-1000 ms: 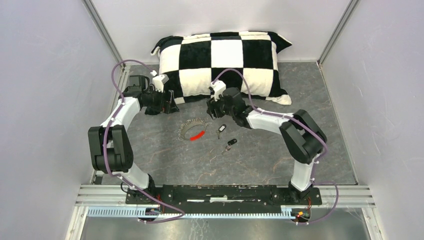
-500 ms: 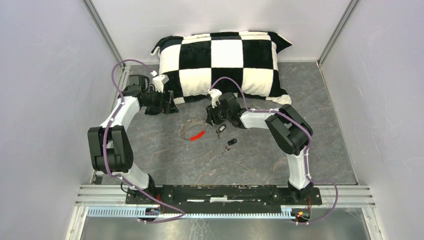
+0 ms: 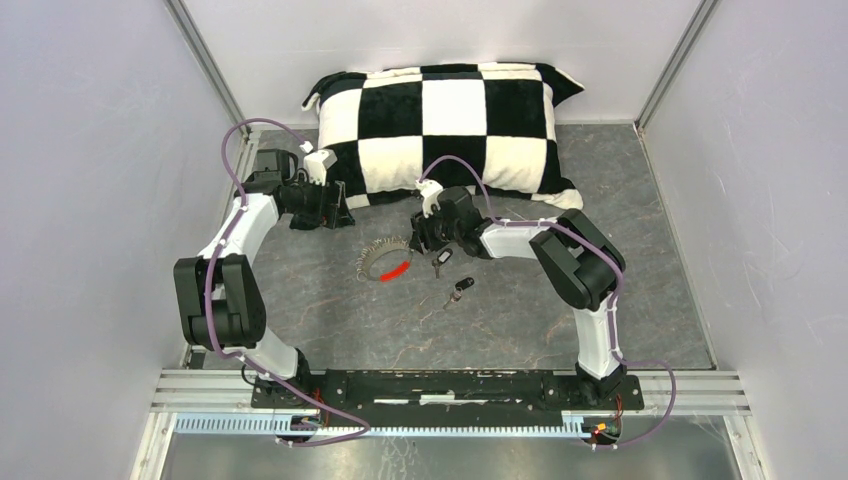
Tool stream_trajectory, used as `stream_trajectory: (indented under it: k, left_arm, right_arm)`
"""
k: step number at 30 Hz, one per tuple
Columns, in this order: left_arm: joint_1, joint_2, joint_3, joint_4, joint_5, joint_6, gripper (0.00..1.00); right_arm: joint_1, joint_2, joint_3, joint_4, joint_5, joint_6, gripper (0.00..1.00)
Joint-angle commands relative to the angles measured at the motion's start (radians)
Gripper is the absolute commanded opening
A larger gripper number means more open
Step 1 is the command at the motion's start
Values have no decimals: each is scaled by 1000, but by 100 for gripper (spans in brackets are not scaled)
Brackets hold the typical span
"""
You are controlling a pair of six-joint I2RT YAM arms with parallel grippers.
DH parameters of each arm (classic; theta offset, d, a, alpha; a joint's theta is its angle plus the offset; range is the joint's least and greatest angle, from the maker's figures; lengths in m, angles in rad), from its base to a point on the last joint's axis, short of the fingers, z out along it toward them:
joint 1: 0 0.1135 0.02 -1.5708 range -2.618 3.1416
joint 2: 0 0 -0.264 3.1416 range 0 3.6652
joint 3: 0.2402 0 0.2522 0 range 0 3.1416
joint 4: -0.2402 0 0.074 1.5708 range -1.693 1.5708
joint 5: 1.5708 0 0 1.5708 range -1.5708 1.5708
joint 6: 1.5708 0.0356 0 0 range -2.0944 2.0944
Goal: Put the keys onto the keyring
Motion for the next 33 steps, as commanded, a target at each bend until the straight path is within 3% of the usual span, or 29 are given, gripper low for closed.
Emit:
stream_trajectory:
  k: [1, 10, 22, 27, 33]
  left_arm:
    - [-1, -39, 21, -3, -14, 40, 89]
    - [-1, -43, 32, -20, -20, 52, 89]
    - [-2, -35, 49, -46, -18, 55, 89]
    - [-2, -33, 49, -48, -20, 54, 89]
    - [-2, -29, 60, -57, -24, 53, 89]
  right_arm:
    - [6, -63, -41, 25, -13, 5, 50]
    - [7, -174, -134, 56, -15, -34, 65]
    - [56, -109, -58, -19, 9, -106, 66]
    - [57, -82, -33, -22, 69, -100, 61]
    - [58, -43, 0, -51, 97, -100, 41]
